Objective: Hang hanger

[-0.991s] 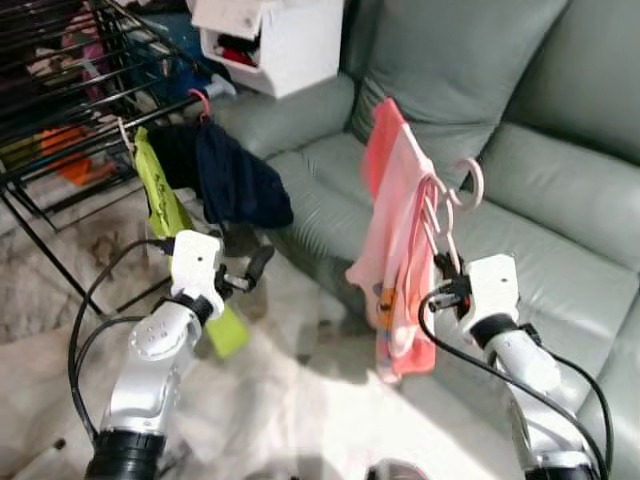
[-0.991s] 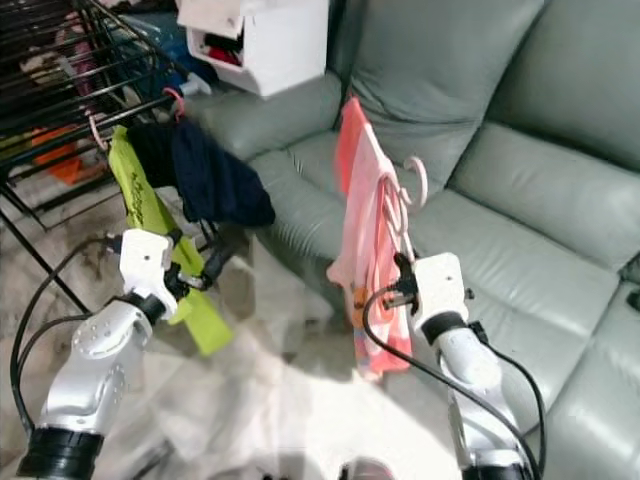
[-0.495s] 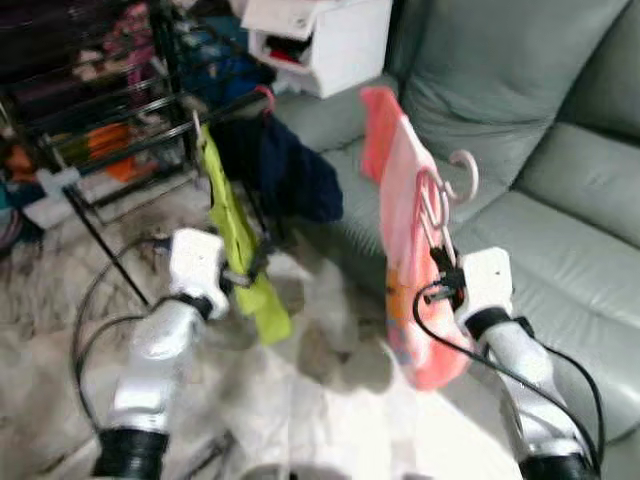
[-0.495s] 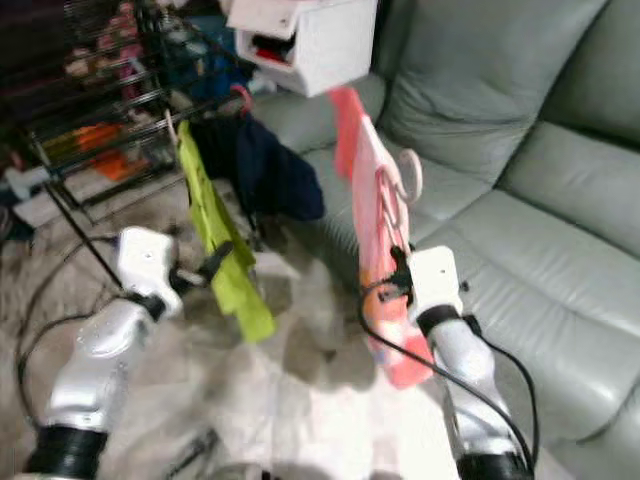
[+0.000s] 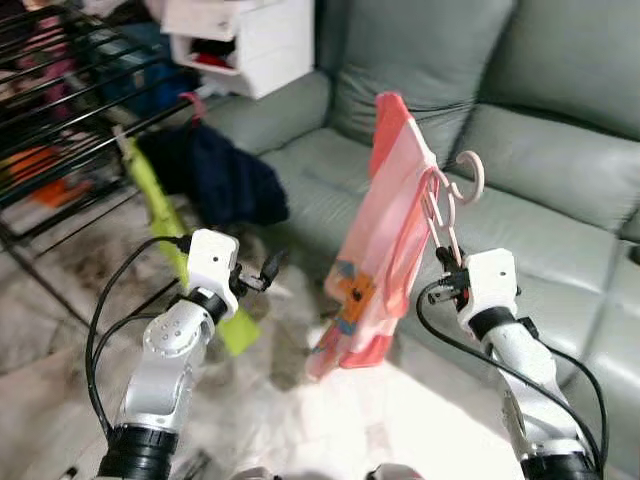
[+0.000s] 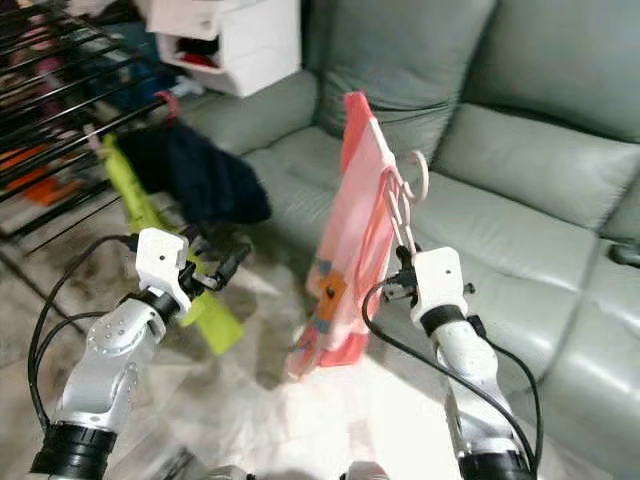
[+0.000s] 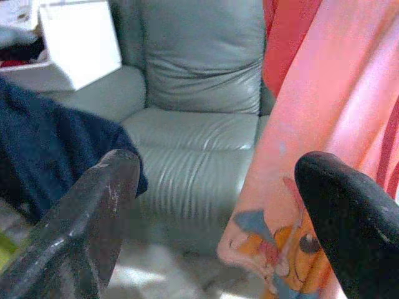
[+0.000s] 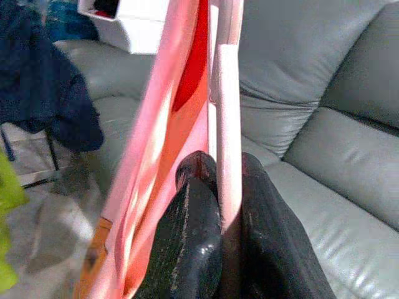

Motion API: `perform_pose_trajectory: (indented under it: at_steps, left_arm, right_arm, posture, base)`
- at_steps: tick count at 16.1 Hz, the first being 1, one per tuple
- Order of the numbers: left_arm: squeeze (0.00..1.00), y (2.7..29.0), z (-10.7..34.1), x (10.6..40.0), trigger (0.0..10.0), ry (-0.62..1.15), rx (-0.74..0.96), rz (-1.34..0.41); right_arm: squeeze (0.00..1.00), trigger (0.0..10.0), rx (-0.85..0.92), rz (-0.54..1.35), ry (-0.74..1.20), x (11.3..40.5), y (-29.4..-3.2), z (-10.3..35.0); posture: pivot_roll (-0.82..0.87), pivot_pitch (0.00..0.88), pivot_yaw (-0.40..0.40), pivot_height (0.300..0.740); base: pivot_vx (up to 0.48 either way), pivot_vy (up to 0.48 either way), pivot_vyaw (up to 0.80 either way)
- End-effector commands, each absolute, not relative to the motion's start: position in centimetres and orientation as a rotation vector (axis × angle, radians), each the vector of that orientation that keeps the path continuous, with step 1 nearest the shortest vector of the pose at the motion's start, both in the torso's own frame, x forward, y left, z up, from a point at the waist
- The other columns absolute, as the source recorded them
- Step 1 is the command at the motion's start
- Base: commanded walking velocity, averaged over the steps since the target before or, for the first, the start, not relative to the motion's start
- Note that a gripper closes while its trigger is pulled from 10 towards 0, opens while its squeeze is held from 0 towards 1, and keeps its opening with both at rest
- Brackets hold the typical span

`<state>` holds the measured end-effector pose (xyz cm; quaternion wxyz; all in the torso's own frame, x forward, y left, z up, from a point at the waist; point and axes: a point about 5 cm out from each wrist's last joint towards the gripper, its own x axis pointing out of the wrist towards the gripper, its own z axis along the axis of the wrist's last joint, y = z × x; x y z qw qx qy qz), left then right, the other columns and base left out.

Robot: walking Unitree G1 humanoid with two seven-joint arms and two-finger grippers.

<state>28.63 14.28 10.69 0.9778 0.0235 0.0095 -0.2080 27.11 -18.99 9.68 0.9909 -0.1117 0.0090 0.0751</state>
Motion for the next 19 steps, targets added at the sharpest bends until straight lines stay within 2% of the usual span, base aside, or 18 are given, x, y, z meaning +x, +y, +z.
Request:
perform_pose_trajectory:
  at_steps: [1,5,13,19]
  left_arm:
    - [0.00,14.47,11.61,29.00,10.0,-0.019,0.057,-0.413]
    - [0.00,14.20,11.52,28.77,10.0,-0.017,0.052,-0.419]
    - [0.00,13.91,11.37,28.57,10.0,-0.011,0.049,-0.430]
    - [0.00,14.01,11.08,28.48,10.0,0.001,0.048,-0.393]
  right_arm:
    - [0.00,10.0,-0.230,0.168,-0.033,27.94,-18.49,10.88]
    - [0.00,10.0,-0.235,0.179,-0.029,27.99,-18.28,10.98]
    - [0.00,10.0,-0.231,0.175,-0.024,27.79,-18.42,10.86]
    - [0.00,10.0,-0.241,0.184,-0.018,27.68,-18.44,10.81]
  posture:
    - [-0.03,0.000,0.083,0.740]
    - [-0.03,0.000,0.077,0.740]
    - [-0.04,0.005,0.077,0.740]
    - [-0.04,0.011,0.070,0.740]
  base:
    - [0.277,0.000,0.00]
    - [0.280,0.000,0.00]
    - [0.280,0.000,-0.72]
    - [0.086,0.000,0.00]
